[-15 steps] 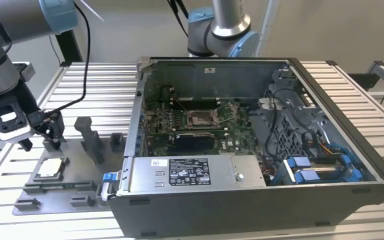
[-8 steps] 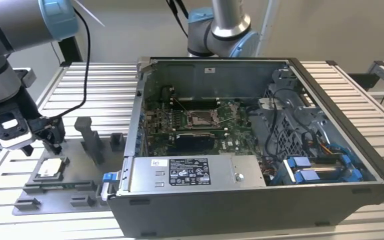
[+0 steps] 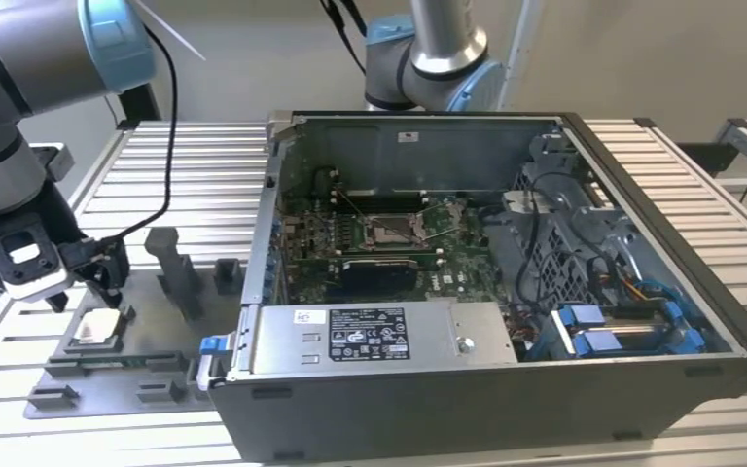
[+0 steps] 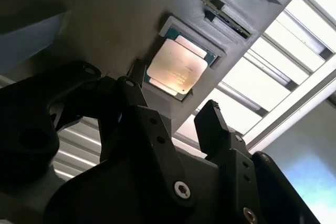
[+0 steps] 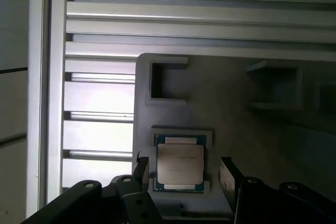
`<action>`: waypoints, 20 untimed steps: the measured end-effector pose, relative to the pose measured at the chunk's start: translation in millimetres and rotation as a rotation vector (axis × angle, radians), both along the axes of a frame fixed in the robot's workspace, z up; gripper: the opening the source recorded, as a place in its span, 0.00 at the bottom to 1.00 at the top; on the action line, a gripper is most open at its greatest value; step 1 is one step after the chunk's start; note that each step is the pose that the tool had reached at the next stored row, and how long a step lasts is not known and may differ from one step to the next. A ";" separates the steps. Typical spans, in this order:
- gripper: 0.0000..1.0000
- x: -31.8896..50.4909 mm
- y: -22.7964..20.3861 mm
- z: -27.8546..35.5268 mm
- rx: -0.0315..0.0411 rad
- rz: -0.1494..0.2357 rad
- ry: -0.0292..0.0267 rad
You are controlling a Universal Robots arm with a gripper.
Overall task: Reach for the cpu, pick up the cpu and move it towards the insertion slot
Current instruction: 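Pick up the cpu and move it towards the insertion slot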
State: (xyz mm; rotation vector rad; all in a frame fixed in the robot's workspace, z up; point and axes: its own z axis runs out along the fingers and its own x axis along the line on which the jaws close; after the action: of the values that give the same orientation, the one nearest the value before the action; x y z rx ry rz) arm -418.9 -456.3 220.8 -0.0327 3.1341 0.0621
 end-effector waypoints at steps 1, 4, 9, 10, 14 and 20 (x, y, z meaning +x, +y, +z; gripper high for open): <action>1.00 0.0 -0.1 -1.5 0.0001 0.002 -0.0001; 1.00 0.1 -0.3 -5.4 0.0001 0.005 0.0000; 1.00 0.1 -0.9 -12.1 0.0000 0.007 0.0000; 1.00 0.0 -1.2 -13.2 0.0000 0.008 0.0002; 1.00 0.1 -2.6 -17.4 0.0000 0.010 0.0000; 1.00 0.1 -4.0 -24.0 0.0001 0.011 -0.0001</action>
State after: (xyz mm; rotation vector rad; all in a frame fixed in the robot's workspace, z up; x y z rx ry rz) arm -418.8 -460.3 196.8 -0.0501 3.1340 0.0623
